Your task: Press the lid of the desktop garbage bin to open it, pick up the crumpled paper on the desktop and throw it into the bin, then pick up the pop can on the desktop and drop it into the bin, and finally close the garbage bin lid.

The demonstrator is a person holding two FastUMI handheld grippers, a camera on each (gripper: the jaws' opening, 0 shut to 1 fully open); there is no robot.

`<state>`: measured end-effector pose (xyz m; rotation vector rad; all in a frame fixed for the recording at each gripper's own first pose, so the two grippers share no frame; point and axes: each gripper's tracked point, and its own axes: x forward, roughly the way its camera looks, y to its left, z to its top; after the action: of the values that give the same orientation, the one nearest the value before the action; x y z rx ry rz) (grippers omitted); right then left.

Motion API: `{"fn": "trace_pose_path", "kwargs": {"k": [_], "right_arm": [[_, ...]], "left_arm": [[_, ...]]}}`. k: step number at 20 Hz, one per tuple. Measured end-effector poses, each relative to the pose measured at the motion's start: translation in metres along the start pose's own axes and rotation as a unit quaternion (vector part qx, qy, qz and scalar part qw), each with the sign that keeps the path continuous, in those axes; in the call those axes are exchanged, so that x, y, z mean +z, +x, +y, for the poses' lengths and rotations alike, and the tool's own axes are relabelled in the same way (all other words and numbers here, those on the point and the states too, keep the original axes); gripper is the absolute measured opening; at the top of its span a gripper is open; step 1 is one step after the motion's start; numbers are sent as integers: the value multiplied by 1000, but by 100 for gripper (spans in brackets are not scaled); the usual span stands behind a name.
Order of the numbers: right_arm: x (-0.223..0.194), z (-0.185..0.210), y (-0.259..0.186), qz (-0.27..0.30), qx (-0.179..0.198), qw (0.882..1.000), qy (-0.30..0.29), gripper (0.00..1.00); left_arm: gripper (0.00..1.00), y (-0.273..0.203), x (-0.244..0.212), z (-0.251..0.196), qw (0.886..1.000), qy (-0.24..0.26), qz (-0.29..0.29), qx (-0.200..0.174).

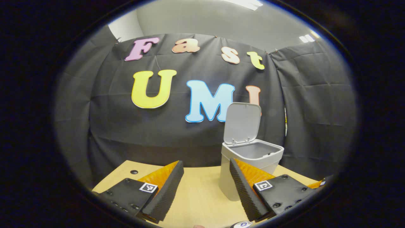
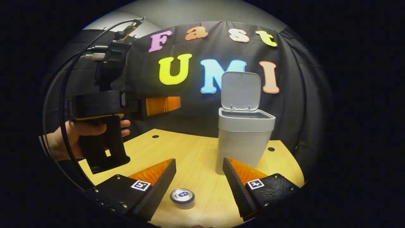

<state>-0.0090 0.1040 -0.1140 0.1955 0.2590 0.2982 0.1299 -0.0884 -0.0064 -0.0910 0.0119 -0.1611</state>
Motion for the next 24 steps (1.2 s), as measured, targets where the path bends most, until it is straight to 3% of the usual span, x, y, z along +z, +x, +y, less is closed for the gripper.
{"fn": "trace_pose_path", "kwargs": {"k": [8, 15, 24], "right_arm": [[-56, 28, 28, 72, 38, 997, 1, 95], [-111, 35, 36, 148, 52, 987, 11, 95], [-144, 32, 50, 197, 59, 979, 8, 95]], "left_arm": [[100, -37, 0, 37, 999, -4, 1, 43], [95, -47, -2, 37, 999, -9, 1, 46], [94, -54, -6, 34, 999, -2, 5, 50]]}}
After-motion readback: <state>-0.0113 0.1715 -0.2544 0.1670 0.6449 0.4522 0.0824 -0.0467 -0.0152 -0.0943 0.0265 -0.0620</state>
